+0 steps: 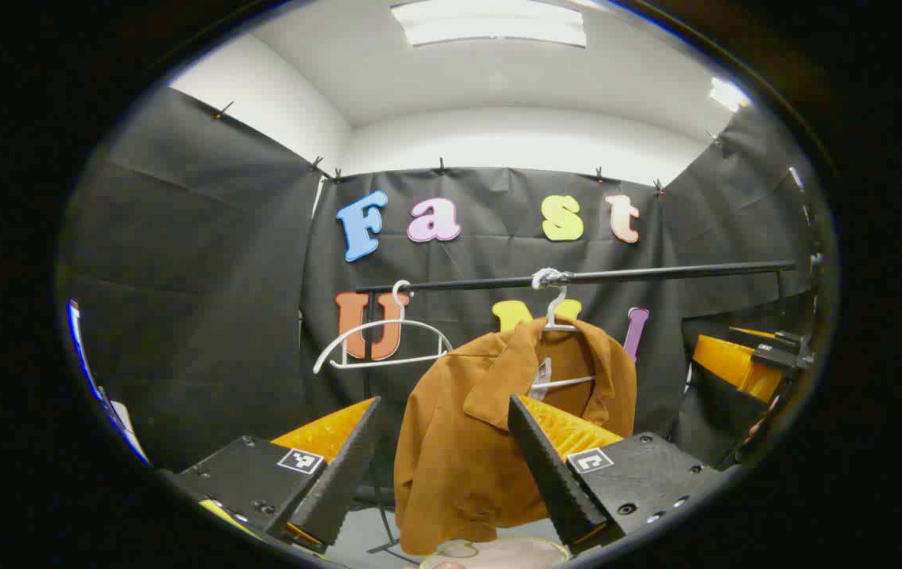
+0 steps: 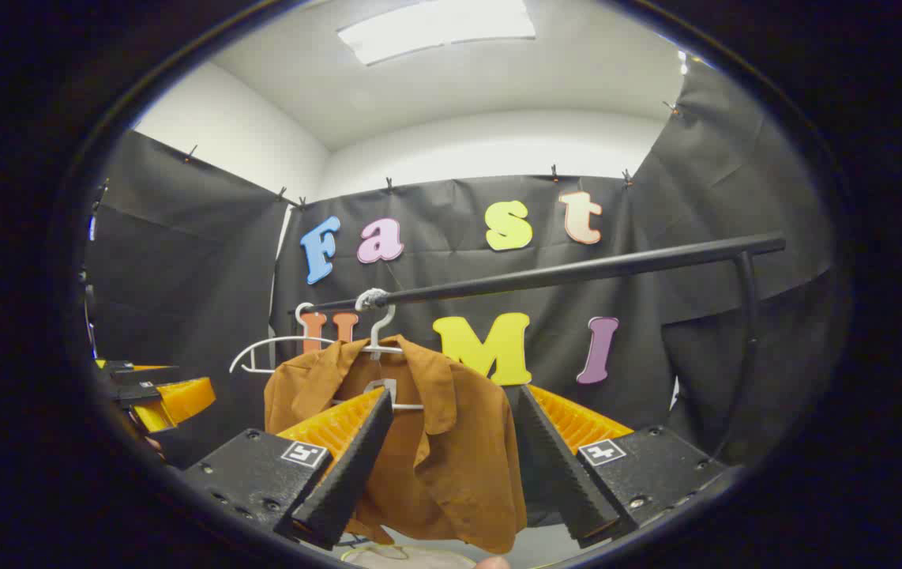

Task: Grasp the clothes on the hanger with both hands and then place them into the laundry hamper below.

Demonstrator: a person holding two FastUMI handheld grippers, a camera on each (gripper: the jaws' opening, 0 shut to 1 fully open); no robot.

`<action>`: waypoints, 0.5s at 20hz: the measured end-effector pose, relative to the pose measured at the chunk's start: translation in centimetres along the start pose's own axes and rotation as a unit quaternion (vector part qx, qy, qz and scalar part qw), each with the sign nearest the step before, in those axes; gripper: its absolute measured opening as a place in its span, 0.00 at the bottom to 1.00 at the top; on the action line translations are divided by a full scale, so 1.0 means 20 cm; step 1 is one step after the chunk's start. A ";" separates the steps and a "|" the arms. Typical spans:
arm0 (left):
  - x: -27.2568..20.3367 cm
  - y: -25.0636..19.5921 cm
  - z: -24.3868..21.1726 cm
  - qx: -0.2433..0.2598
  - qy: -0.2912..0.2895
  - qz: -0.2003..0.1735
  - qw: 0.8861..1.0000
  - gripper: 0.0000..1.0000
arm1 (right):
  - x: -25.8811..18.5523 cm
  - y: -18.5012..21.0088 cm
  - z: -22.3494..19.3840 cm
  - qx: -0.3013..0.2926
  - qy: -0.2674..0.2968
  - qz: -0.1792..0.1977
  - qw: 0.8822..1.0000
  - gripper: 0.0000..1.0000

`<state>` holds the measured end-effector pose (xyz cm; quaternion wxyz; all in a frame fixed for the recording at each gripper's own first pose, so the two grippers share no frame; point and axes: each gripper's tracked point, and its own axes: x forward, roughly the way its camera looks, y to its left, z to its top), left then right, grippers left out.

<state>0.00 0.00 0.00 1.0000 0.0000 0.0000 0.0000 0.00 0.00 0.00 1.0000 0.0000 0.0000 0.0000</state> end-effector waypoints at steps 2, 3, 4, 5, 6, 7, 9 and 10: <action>0.00 -0.01 0.04 0.001 -0.011 0.007 1.000 1.00 | 0.01 -0.02 -0.02 0.004 0.004 0.006 1.000 0.99; 0.01 -0.01 0.04 0.003 -0.014 0.010 1.000 1.00 | 0.02 -0.04 -0.04 0.002 0.008 0.005 1.000 0.99; 0.01 -0.01 0.03 0.004 -0.010 0.012 1.000 1.00 | 0.03 -0.05 -0.04 0.001 0.010 0.004 1.000 1.00; 0.02 0.00 0.02 0.006 -0.008 0.014 1.000 1.00 | 0.04 -0.06 -0.03 0.002 0.010 0.001 1.000 0.99; 0.03 0.00 0.02 0.007 -0.005 0.016 1.000 1.00 | 0.04 -0.07 -0.03 0.003 0.009 0.001 1.000 1.00; 0.04 0.01 0.02 0.007 -0.005 0.017 1.000 1.00 | 0.04 -0.08 -0.03 0.004 0.009 0.000 1.000 1.00; 0.05 -0.01 0.03 0.009 -0.007 0.014 1.000 0.97 | 0.05 -0.10 -0.04 0.001 0.009 -0.001 1.000 0.99; 0.06 -0.03 0.04 0.012 -0.008 0.011 1.000 1.00 | 0.05 -0.11 -0.03 -0.002 0.010 -0.002 1.000 0.99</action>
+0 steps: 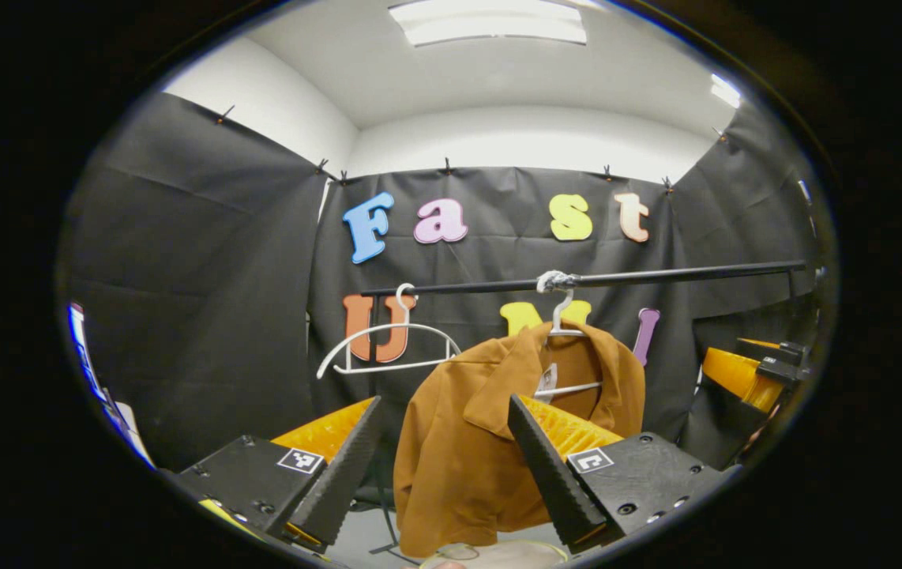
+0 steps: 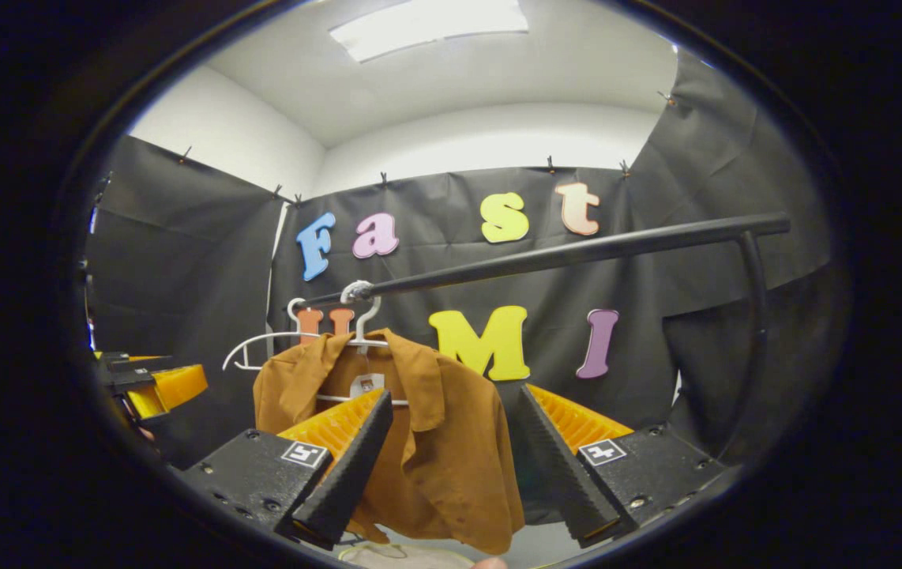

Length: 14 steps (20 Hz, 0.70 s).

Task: Grasp the clothes on the hanger with both hands and then place them into the laundry hamper below.

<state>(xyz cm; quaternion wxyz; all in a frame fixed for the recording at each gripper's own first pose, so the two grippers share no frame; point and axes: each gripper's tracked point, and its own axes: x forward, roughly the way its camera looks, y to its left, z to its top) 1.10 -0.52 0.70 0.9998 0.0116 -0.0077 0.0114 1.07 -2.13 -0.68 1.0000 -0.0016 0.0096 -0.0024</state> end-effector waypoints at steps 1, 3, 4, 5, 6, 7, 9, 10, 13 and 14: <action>0.01 -0.03 0.00 0.002 0.001 -0.005 1.000 1.00 | 0.00 -0.01 -0.01 -0.001 0.001 0.000 1.000 1.00; 0.02 -0.08 -0.03 0.006 0.005 -0.012 1.000 1.00 | 0.01 -0.01 -0.03 0.000 0.007 0.001 1.000 0.99; 0.03 -0.10 -0.04 0.007 0.007 -0.016 1.000 1.00 | 0.01 -0.01 -0.05 0.001 0.010 0.001 1.000 0.99; 0.04 -0.13 -0.06 0.008 0.009 -0.020 1.000 1.00 | 0.02 -0.01 -0.06 0.002 0.013 0.002 1.000 0.99; 0.04 -0.15 -0.07 0.009 0.012 -0.023 1.000 1.00 | 0.03 -0.02 -0.08 0.001 0.016 0.000 1.000 1.00; 0.05 -0.16 -0.09 0.010 0.015 -0.026 0.999 1.00 | 0.03 -0.03 -0.09 0.000 0.018 0.001 1.000 1.00; 0.06 -0.19 -0.12 0.011 0.021 -0.032 0.999 1.00 | 0.06 -0.04 -0.11 -0.003 0.023 0.000 1.000 0.99; 0.07 -0.20 -0.14 0.011 0.027 -0.034 0.999 1.00 | 0.07 -0.04 -0.13 -0.002 0.027 0.000 1.000 0.99; 0.09 -0.23 -0.18 0.007 0.036 -0.041 0.998 1.00 | 0.11 -0.03 -0.18 0.004 0.038 0.003 0.999 0.99; 0.11 -0.24 -0.20 0.008 0.036 -0.042 0.998 1.00 | 0.12 -0.04 -0.20 0.005 0.041 0.002 0.999 0.99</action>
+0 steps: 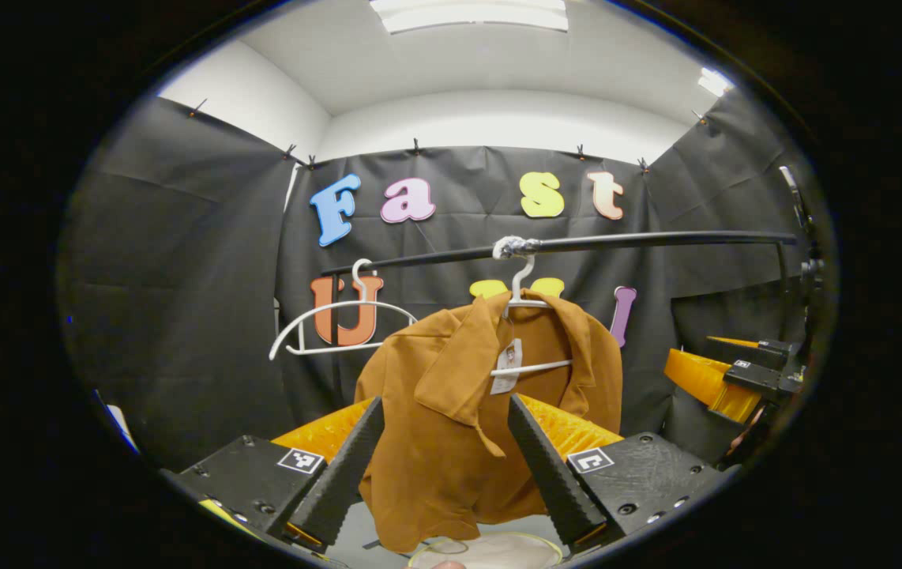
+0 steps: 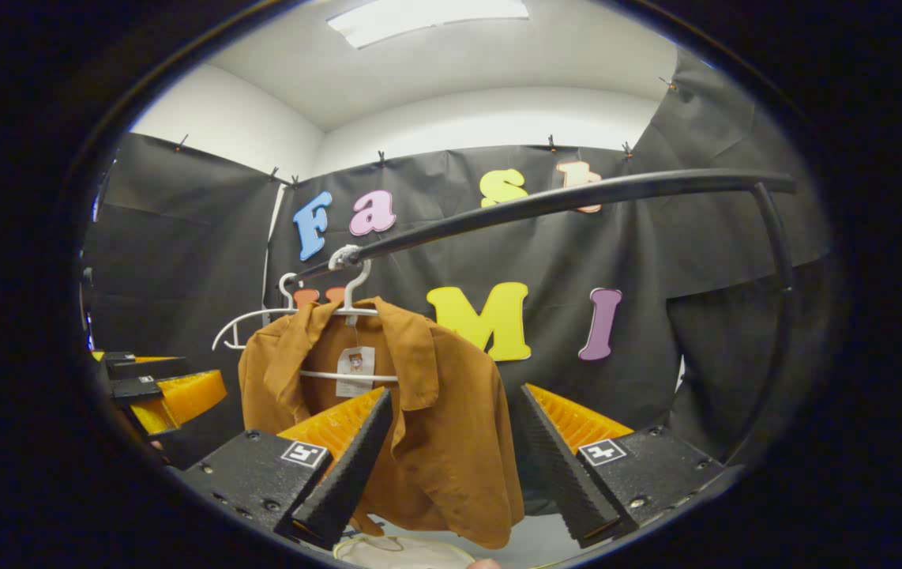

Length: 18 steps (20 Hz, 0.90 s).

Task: Grasp the clothes on the hanger with both hands and then place them into the laundry hamper below.

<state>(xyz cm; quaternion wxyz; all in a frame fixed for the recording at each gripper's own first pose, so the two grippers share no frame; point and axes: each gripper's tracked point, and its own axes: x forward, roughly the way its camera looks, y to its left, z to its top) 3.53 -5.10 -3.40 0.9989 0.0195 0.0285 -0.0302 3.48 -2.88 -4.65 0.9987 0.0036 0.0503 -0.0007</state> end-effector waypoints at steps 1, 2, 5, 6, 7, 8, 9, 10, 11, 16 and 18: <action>0.02 -0.01 -0.04 0.001 0.009 -0.004 1.000 1.00 | 0.01 0.00 -0.02 0.000 0.004 0.000 1.000 0.99; 0.04 -0.03 -0.08 -0.002 0.018 -0.008 1.000 1.00 | 0.03 0.00 -0.04 -0.002 0.008 -0.001 1.000 0.99; 0.09 -0.07 -0.18 -0.019 0.047 -0.018 0.999 0.98 | 0.06 0.01 -0.10 -0.008 0.022 -0.002 1.000 0.99; 0.11 -0.09 -0.22 -0.027 0.057 -0.022 0.998 0.97 | 0.07 0.02 -0.13 -0.009 0.026 0.000 1.000 0.99; 0.14 -0.10 -0.25 -0.033 0.059 -0.028 0.997 0.97 | 0.08 0.04 -0.14 -0.009 0.029 -0.001 1.000 0.99; 0.17 -0.10 -0.27 -0.027 0.057 -0.028 0.998 1.00 | 0.10 0.05 -0.16 -0.009 0.033 -0.001 0.999 0.99; 0.19 -0.09 -0.32 -0.023 0.069 -0.028 0.997 1.00 | 0.12 0.05 -0.18 -0.013 0.038 -0.006 0.999 0.99; 0.21 -0.10 -0.34 -0.026 0.075 -0.035 0.996 0.97 | 0.13 0.05 -0.20 -0.018 0.041 -0.009 0.999 1.00; 0.23 -0.11 -0.34 -0.032 0.077 -0.037 0.996 0.94 | 0.14 0.05 -0.21 -0.020 0.044 -0.011 0.999 1.00; 0.38 -0.07 -0.36 -0.065 0.093 -0.037 0.993 1.00 | 0.25 0.13 -0.23 -0.002 0.052 -0.019 0.998 1.00; 0.45 -0.04 -0.40 -0.074 0.098 -0.039 0.992 0.96 | 0.29 0.14 -0.27 0.001 0.064 -0.030 0.998 0.99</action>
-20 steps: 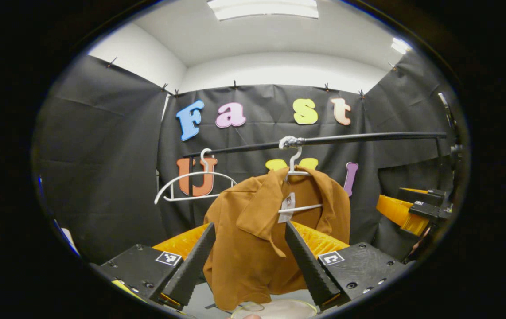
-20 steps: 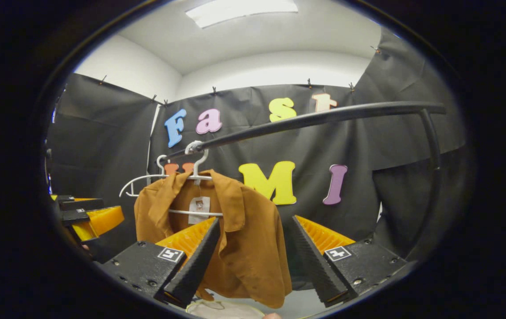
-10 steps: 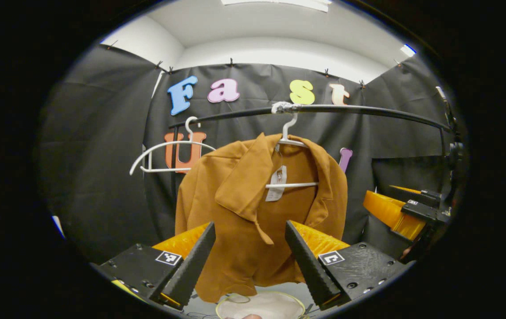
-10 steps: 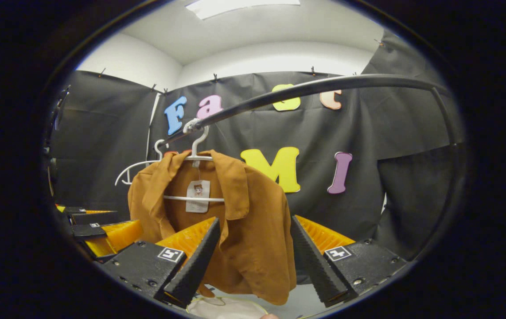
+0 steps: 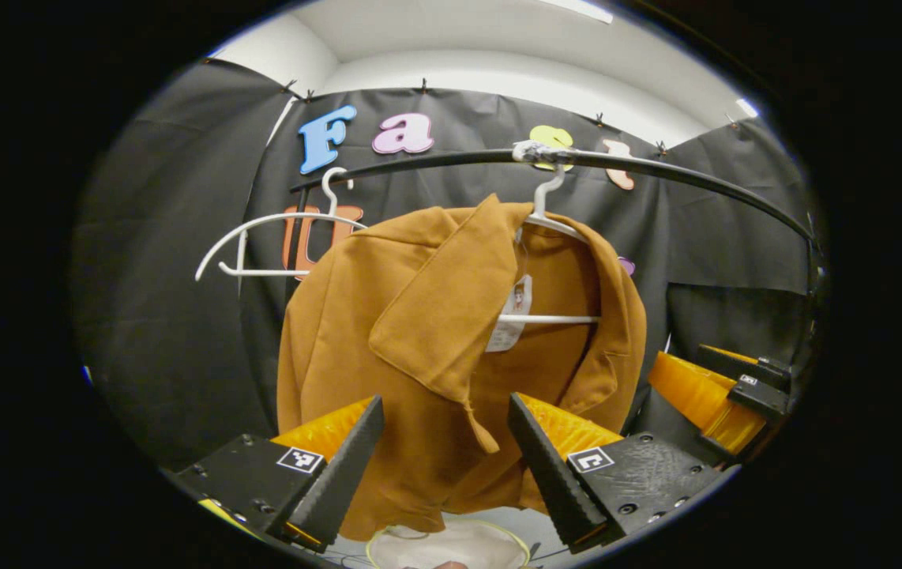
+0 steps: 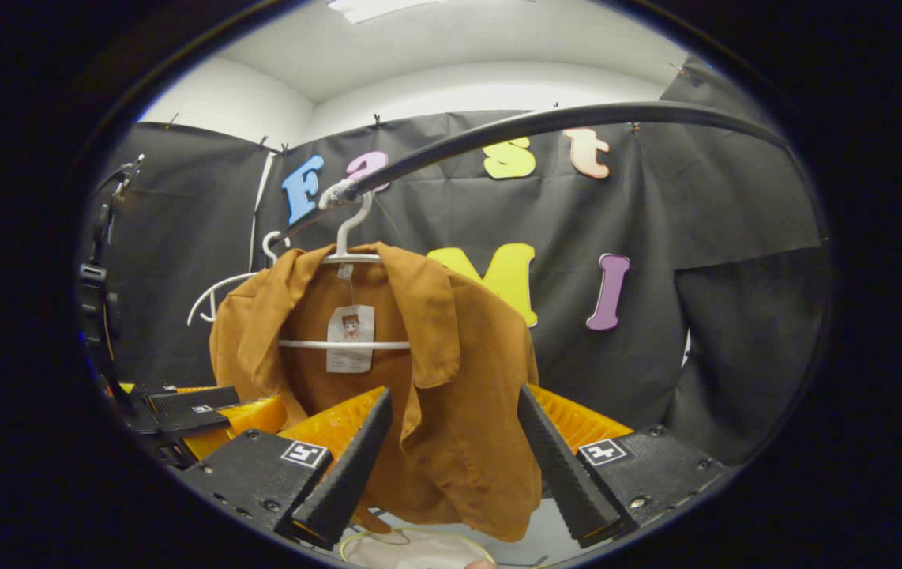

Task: Grasp the clothes on the hanger with both hands and then place them into the laundry hamper below.

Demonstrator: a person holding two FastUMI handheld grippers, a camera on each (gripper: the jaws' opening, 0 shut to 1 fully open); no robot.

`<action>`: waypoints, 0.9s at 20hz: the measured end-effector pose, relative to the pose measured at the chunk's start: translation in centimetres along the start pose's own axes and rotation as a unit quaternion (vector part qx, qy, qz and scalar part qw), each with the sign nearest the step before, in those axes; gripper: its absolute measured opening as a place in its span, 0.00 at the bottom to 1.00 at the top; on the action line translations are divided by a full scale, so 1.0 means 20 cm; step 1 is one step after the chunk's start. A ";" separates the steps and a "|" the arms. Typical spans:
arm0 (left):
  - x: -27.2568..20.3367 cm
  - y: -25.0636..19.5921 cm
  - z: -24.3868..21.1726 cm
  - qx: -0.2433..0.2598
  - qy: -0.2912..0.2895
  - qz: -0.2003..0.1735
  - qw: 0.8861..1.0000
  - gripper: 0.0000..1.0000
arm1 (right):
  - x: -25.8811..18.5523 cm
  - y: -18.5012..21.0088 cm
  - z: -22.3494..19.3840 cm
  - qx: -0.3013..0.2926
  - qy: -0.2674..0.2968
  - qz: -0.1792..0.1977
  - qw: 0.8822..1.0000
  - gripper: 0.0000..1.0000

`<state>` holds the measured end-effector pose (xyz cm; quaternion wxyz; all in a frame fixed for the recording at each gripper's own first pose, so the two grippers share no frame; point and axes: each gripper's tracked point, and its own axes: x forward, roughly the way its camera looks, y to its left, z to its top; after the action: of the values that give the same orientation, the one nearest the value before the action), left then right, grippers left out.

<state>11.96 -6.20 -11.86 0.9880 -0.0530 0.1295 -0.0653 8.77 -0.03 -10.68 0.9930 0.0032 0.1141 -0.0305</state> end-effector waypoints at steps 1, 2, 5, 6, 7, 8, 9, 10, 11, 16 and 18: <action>0.04 0.01 -0.01 -0.001 0.007 -0.001 1.000 0.98 | 0.02 0.01 -0.01 0.006 0.002 -0.004 1.000 0.99; 0.06 0.02 -0.04 -0.001 0.016 -0.003 1.000 0.99 | 0.05 0.01 -0.03 0.011 0.007 -0.011 1.000 1.00; 0.13 0.04 -0.04 -0.006 0.021 -0.003 1.000 0.98 | 0.14 0.03 -0.07 0.010 0.022 -0.022 0.999 1.00; 0.14 0.04 -0.03 -0.009 0.020 0.000 1.000 0.97 | 0.17 0.04 -0.08 0.008 0.026 -0.019 0.999 0.99; 0.16 0.05 -0.02 -0.011 0.017 0.002 1.000 1.00 | 0.20 0.06 -0.08 0.006 0.028 -0.009 1.000 1.00; 0.17 0.06 0.00 -0.013 0.011 0.008 1.000 0.97 | 0.24 0.09 -0.08 0.005 0.029 0.002 1.000 0.99; 0.19 0.07 0.00 -0.013 0.008 0.017 1.000 1.00 | 0.28 0.12 -0.08 0.003 0.032 0.012 0.999 1.00; 0.20 0.09 0.00 -0.014 0.008 0.030 0.999 0.97 | 0.33 0.14 -0.10 0.000 0.038 0.019 0.999 1.00; 0.22 0.11 -0.01 -0.015 0.009 0.040 0.999 0.96 | 0.36 0.15 -0.10 -0.003 0.041 0.025 0.999 1.00; 0.28 0.13 0.01 -0.009 -0.004 0.072 0.997 0.94 | 0.50 0.13 -0.17 0.021 0.063 0.050 0.997 0.99; 0.30 0.14 0.01 -0.007 -0.010 0.085 0.996 0.93 | 0.53 0.12 -0.20 0.029 0.073 0.056 0.995 0.93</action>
<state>17.96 -4.32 -13.57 0.9908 -0.0495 0.1243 0.0204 18.33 1.80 -16.98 0.9816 0.0404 0.1853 0.0226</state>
